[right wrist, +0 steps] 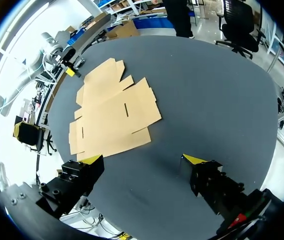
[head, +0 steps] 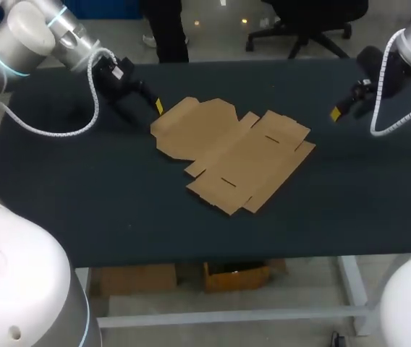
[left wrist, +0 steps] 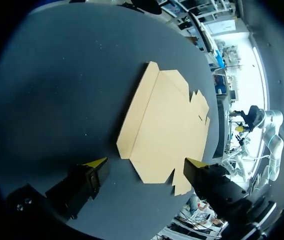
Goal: Assemble the packaging by folding the flat box into shape, placing the metal phone stand inside, and closing the box properly
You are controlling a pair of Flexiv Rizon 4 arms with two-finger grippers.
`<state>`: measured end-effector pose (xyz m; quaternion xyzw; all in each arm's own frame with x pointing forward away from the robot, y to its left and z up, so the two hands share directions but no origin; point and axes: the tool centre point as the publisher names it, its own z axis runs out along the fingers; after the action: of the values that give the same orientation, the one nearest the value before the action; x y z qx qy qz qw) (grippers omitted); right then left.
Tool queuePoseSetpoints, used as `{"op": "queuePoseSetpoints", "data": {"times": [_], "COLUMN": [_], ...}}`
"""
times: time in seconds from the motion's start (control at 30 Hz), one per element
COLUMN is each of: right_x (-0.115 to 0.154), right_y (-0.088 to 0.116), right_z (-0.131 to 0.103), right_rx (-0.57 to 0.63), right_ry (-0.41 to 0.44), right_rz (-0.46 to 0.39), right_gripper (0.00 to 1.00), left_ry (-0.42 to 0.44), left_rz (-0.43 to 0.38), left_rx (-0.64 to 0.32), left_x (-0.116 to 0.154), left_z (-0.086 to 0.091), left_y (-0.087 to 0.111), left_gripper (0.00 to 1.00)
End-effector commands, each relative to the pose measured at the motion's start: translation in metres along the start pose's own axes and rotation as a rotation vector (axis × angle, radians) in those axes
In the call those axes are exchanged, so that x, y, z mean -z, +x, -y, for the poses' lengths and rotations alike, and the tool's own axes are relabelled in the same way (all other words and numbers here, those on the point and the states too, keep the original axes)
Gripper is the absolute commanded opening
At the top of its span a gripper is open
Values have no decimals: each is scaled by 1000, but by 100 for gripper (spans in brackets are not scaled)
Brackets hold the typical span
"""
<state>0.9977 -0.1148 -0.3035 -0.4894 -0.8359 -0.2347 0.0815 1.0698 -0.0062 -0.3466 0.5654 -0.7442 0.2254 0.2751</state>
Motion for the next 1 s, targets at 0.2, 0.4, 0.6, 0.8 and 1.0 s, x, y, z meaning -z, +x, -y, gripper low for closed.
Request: {"op": "queuePoseSetpoints", "data": {"times": [0.2, 0.4, 0.6, 0.8, 1.0], "right_x": [-18, -20, -21, -24, -24], "right_y": [-26, -27, -21, -21, -21], "right_z": [-25, -39, -44, -45, -45], "right_rx": [28, 65, 98, 92, 92], "right_ry": [67, 90, 132, 151, 151], "right_rz": [-63, -99, -117, -108, -108], "right_gripper": [100, 100, 100, 100, 100], "left_ry": [333, 307, 278, 220, 220], "left_rz": [64, 108, 147, 129, 129], "left_rx": [10, -9, -19, -10, -10], "left_x": [8, 9, 12, 15, 15], "left_z": [-21, -27, -30, -30, -30], "left_y": [20, 35, 47, 51, 51], "left_gripper": [100, 100, 100, 100, 100]}}
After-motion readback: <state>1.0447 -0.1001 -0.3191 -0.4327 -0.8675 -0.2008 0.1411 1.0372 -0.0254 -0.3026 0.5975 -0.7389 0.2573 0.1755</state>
